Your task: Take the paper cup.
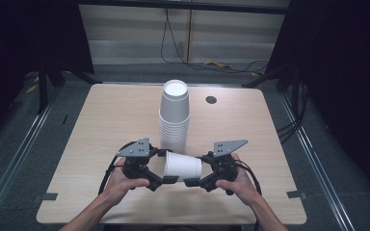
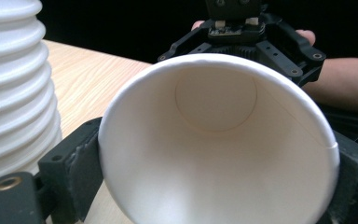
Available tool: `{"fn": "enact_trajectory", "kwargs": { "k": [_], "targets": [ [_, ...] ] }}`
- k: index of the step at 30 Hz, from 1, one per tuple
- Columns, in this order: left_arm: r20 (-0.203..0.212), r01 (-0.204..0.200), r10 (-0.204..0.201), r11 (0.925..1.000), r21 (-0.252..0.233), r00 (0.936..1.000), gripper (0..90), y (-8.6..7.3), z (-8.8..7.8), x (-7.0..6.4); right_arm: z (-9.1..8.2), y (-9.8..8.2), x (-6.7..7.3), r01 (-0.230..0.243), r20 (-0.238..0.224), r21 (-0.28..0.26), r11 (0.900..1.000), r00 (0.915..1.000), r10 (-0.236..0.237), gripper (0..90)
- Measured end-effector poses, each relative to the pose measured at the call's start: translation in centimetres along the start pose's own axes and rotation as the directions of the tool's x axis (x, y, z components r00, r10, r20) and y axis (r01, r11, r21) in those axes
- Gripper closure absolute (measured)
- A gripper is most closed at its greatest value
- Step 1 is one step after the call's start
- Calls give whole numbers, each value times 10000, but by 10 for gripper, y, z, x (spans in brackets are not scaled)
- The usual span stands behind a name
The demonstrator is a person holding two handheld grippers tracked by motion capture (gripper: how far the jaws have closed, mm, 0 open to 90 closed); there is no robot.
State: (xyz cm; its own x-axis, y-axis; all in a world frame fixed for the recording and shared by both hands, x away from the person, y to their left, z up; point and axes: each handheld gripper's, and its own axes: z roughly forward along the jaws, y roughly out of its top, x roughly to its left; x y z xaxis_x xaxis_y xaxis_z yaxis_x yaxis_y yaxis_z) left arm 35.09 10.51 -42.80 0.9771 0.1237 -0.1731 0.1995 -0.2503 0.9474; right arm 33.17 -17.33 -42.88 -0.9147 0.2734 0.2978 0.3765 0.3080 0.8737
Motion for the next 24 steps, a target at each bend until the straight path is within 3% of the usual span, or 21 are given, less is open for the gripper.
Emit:
{"fn": "enact_trajectory", "kwargs": {
  "k": [10, 24],
  "targets": [
    [-440, 5, 15, 9989, 467, 9990, 93, 0, -5, 2, 0, -2, -3, 175, 772, 792, 9967, 9967, -236, 146],
    [-686, 447, -370, 9924, 1143, 9970, 93, 1, -17, 7, -4, -6, -8, -34, 1108, 1228, 9924, 9938, -103, 146]
  ]
}}
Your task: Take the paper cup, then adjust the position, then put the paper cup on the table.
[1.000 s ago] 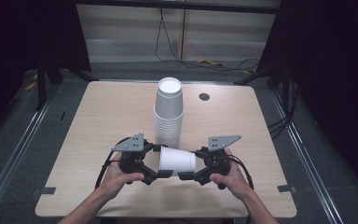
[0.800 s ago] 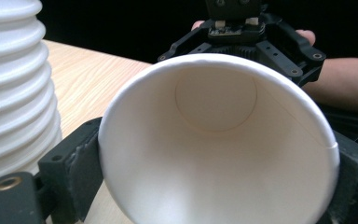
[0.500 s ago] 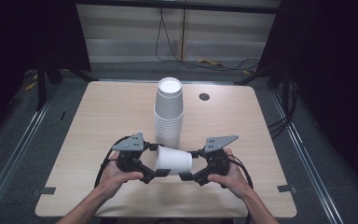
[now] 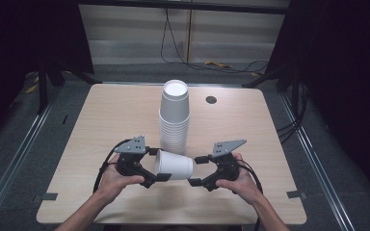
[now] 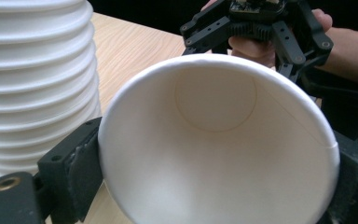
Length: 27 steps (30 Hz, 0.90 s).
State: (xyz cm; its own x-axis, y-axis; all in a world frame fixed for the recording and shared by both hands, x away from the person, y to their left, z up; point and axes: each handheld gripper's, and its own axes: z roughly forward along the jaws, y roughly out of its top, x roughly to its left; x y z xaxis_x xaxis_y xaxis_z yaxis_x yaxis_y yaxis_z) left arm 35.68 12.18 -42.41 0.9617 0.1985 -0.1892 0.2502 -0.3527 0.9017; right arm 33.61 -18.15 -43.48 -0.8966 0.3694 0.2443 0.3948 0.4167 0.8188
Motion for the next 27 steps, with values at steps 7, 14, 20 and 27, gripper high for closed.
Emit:
{"fn": "enact_trajectory", "kwargs": {
  "k": [7, 14, 20, 27],
  "targets": [
    [-307, 24, -19, 9999, 171, 9995, 94, -2, -9, 1, -16, -2, -5, -375, 389, -256, 9990, 9985, 384, 143],
    [-641, 106, -57, 9970, 763, 9979, 93, -5, -18, 3, -25, -11, -10, -703, 916, -596, 9957, 9929, 756, 171],
    [-665, 40, 37, 9934, 1149, 9978, 94, -3, -23, 5, -29, -13, -15, -915, 1379, -738, 9931, 9853, 1010, 165],
    [-861, 220, -94, 9890, 1461, 9962, 94, -2, -31, 11, -32, -16, -17, -971, 2045, -884, 9913, 9723, 1134, 157]
  ]
}}
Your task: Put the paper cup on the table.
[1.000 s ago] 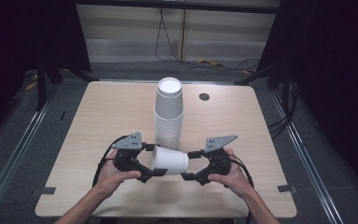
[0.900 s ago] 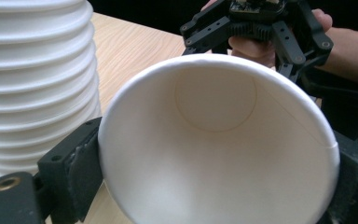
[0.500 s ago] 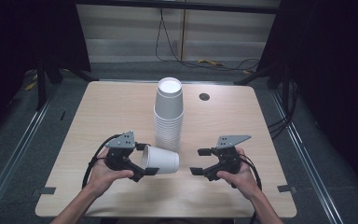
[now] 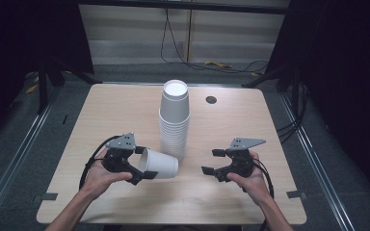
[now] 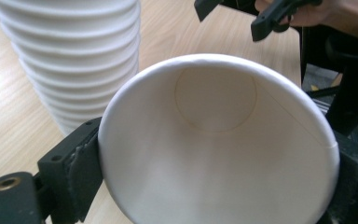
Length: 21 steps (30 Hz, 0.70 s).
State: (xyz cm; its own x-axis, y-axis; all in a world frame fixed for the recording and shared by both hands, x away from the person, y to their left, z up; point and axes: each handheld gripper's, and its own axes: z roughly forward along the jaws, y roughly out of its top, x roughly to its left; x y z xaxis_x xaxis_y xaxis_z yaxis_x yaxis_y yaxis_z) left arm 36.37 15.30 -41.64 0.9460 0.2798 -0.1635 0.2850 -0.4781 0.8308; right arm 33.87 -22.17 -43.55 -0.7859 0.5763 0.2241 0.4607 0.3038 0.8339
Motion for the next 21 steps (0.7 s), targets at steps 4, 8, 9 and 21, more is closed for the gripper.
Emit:
{"fn": "enact_trajectory", "kwargs": {
  "k": [4, 8, 9, 21],
  "targets": [
    [-490, -134, 157, 9988, 462, 9987, 92, -2, -3, 4, 2, -3, -1, -102, 21, 51, 9999, 9999, 102, 157],
    [-774, -166, 231, 9963, 842, 9967, 89, -2, -10, 8, 2, -5, 1, -17, 13, 130, 9999, 10000, 17, 159],
    [-837, -125, 201, 9958, 904, 9963, 89, -2, -12, 9, 2, -5, 1, 20, 34, 152, 9999, 10000, -20, 160],
    [-1842, 1063, -857, 9888, 1048, 9791, 85, -9, -30, 32, 0, -9, -6, -191, 187, 64, 9998, 9996, 190, 149]
  ]
}}
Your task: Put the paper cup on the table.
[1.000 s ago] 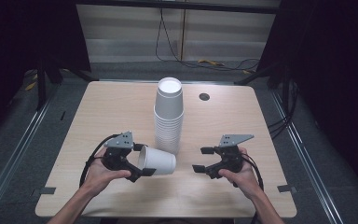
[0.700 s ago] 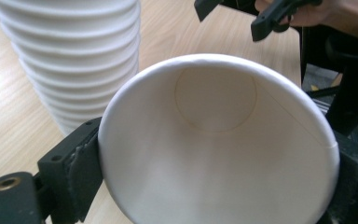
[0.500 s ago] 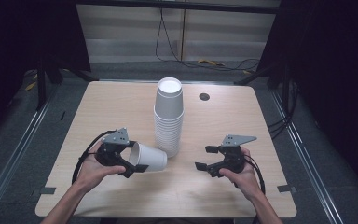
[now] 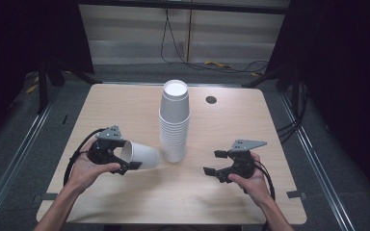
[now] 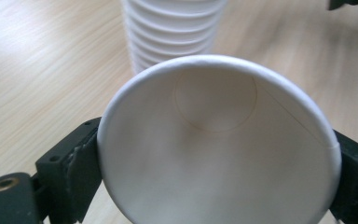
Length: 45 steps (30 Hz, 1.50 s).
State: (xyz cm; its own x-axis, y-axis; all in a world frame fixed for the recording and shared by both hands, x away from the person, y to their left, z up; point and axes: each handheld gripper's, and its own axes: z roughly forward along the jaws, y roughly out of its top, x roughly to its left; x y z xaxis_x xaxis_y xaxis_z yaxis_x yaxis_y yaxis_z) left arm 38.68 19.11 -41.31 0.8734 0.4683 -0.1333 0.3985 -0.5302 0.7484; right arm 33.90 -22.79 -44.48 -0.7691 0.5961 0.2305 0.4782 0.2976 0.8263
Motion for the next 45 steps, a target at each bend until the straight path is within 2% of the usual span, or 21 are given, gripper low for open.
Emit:
{"fn": "enact_trajectory", "kwargs": {
  "k": [3, 5, 6, 13, 14, 16, 17, 20, 25, 27, 28, 29, 31, 35, 36, 37, 40, 42, 43, 44, 45],
  "targets": [
    [-422, 158, -146, 9995, 270, 9990, 85, -1, -1, 6, 0, -2, -5, -114, -10, -19, 9999, 9999, 114, 149],
    [-470, 101, -85, 9993, 347, 9989, 85, -1, -1, 8, 1, -2, -5, -167, -18, -60, 9998, 9999, 167, 149],
    [-628, -15, 43, 9990, 458, 9980, 85, -1, -1, 9, 2, -3, -6, -239, 12, -23, 9997, 9997, 239, 149],
    [-835, -147, 226, 9954, 947, 9963, 85, -1, -6, 13, 6, -1, -2, -74, -30, 26, 10000, 10000, 74, 149],
    [-871, -74, 157, 9955, 948, 9961, 85, -2, -6, 15, 6, -1, -2, -65, -22, 58, 10000, 10000, 65, 149],
    [-1221, 34, 106, 9935, 1140, 9925, 85, -1, -10, 20, 6, -1, -2, -83, 1, 75, 9999, 10000, 83, 149],
    [-1264, 99, 38, 9942, 1075, 9920, 85, -1, -11, 22, 6, -1, -2, -97, 7, 77, 9999, 10000, 97, 149],
    [-1507, 253, -56, 9913, 1292, 9886, 85, 0, -12, 28, 5, -1, -2, -88, 60, 94, 9999, 9999, 88, 149],
    [-1812, 289, 89, 9784, 2048, 9834, 81, 1, -6, 34, 4, 1, 3, 4, 116, 108, 9999, 9999, -5, 153],
    [-1839, 347, 60, 9754, 2175, 9829, 79, 0, -5, 36, 4, 1, 3, 49, 129, 119, 9999, 9999, -51, 153],
    [-1895, 327, 163, 9670, 2527, 9817, 78, 1, -3, 38, 4, 2, 3, 17, 141, 98, 10000, 9999, -19, 153],
    [-1895, 327, 163, 9670, 2527, 9817, 77, 1, -3, 38, 4, 2, 3, 17, 141, 98, 10000, 9999, -19, 153],
    [-1999, 355, 238, 9571, 2877, 9795, 76, 3, 0, 42, 5, 2, 1, 11, 154, 115, 9999, 9999, -12, 146],
    [-2056, 328, 307, 9539, 2984, 9782, 75, 8, 2, 44, 4, 1, 0, -30, 182, 145, 9999, 9998, 27, 146],
    [-2100, 325, 364, 9484, 3155, 9770, 74, 10, 3, 45, 3, 1, 1, 0, 218, 180, 9998, 9998, -4, 147],
    [-2100, 325, 364, 9484, 3155, 9770, 73, 10, 3, 45, 3, 1, 1, 0, 218, 180, 9998, 9998, -4, 147],
    [-2024, 384, 337, 9391, 3416, 9787, 73, 17, 6, 49, 4, 1, 1, 21, 263, 226, 9997, 9997, -27, 147],
    [-1914, 341, 415, 9263, 3753, 9806, 71, 20, 9, 51, 4, 1, 2, 34, 277, 239, 9997, 9996, -41, 147],
    [-1987, 300, 519, 9209, 3886, 9787, 71, 22, 10, 52, 4, 1, 2, 34, 298, 235, 9997, 9995, -41, 147],
    [-1987, 300, 519, 9209, 3886, 9787, 71, 22, 10, 52, 4, 1, 1, 27, 296, 218, 9998, 9996, -34, 147],
    [-2086, 322, 580, 9139, 4046, 9763, 71, 23, 12, 53, 4, 1, 1, 9, 300, 208, 9998, 9995, -15, 147]
  ]
}}
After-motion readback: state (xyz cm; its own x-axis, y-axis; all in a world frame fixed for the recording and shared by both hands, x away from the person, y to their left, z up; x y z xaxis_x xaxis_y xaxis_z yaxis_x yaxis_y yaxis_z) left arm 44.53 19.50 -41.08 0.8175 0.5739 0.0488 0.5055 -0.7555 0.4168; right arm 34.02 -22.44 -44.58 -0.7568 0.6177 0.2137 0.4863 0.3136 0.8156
